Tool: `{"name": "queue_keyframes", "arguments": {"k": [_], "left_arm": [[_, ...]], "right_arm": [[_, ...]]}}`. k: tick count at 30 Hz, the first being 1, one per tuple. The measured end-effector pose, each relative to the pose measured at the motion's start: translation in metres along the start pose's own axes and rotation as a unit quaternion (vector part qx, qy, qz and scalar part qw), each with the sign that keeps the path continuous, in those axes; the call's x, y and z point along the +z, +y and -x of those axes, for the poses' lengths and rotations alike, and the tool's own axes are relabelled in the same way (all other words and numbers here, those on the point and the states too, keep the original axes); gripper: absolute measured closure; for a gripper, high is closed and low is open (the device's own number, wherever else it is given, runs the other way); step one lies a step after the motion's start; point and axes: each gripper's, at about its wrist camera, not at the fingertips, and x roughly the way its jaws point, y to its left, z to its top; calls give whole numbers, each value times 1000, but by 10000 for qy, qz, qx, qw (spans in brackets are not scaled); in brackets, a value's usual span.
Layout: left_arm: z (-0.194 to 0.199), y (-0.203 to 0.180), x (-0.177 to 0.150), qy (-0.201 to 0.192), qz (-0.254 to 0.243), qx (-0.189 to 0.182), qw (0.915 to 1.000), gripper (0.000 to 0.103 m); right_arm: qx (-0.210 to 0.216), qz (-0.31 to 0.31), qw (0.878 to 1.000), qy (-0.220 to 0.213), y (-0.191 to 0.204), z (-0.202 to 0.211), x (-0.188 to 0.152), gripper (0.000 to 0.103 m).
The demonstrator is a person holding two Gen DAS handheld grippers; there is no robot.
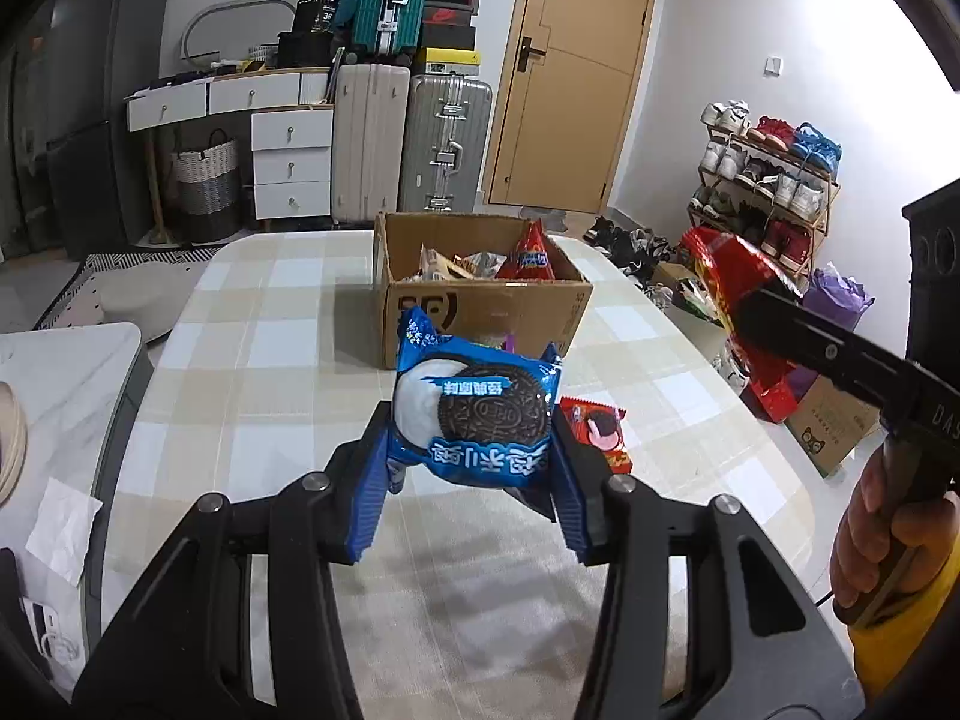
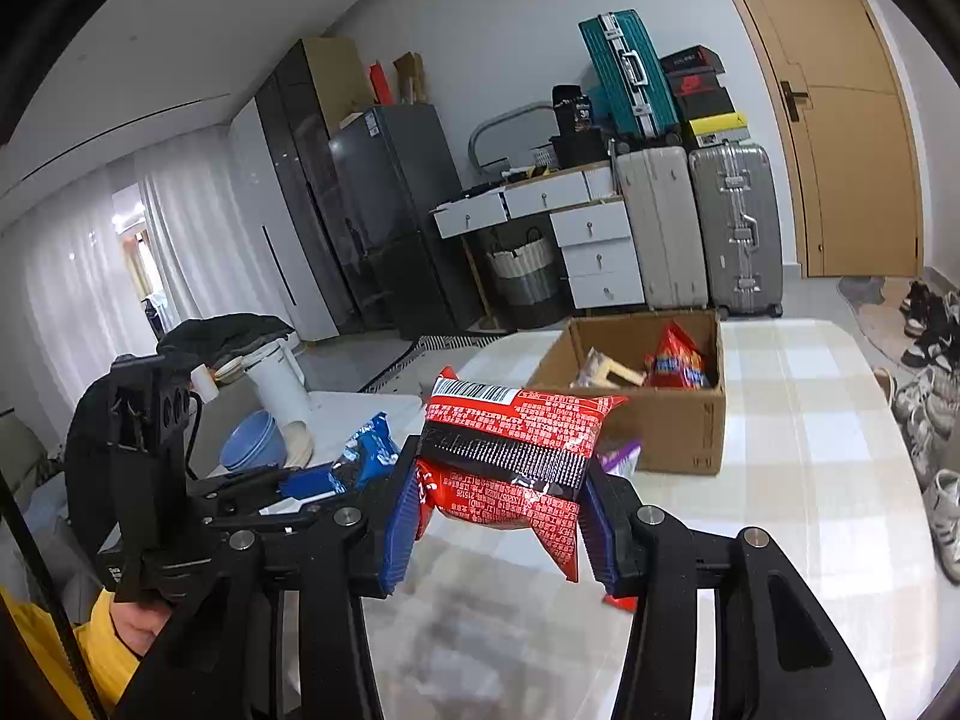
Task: Organize snacks
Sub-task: 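Lift the Oreo pack and red-black bag and carry both over the SF box, then lower both packages into the box and open both grippers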
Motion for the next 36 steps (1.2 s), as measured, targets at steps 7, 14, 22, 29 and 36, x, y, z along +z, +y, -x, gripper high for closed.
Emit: {"name": "queue_keyframes", "arguments": {"k": [7, 14, 22, 29, 36], "left_arm": [[10, 6, 26, -145, 3, -69, 9999, 59], [5, 7, 71, -276, -131, -97, 9995, 59], [-33, 4, 131, -247, -244, -91, 9994, 59], [-95, 5, 177, -144, -309, 57, 9994, 59], [-173, 14, 209, 119, -85, 18, 9999, 59]], "right_arm": [[30, 67, 9999, -87, -6, -5, 34, 56], [53, 229, 9994, -249, -17, -12, 78, 56], [47, 300, 9992, -272, -38, -35, 126, 56], [-41, 183, 9997, -156, -69, -71, 157, 56], [-327, 118, 9992, 180, -112, -122, 176, 56]]}}
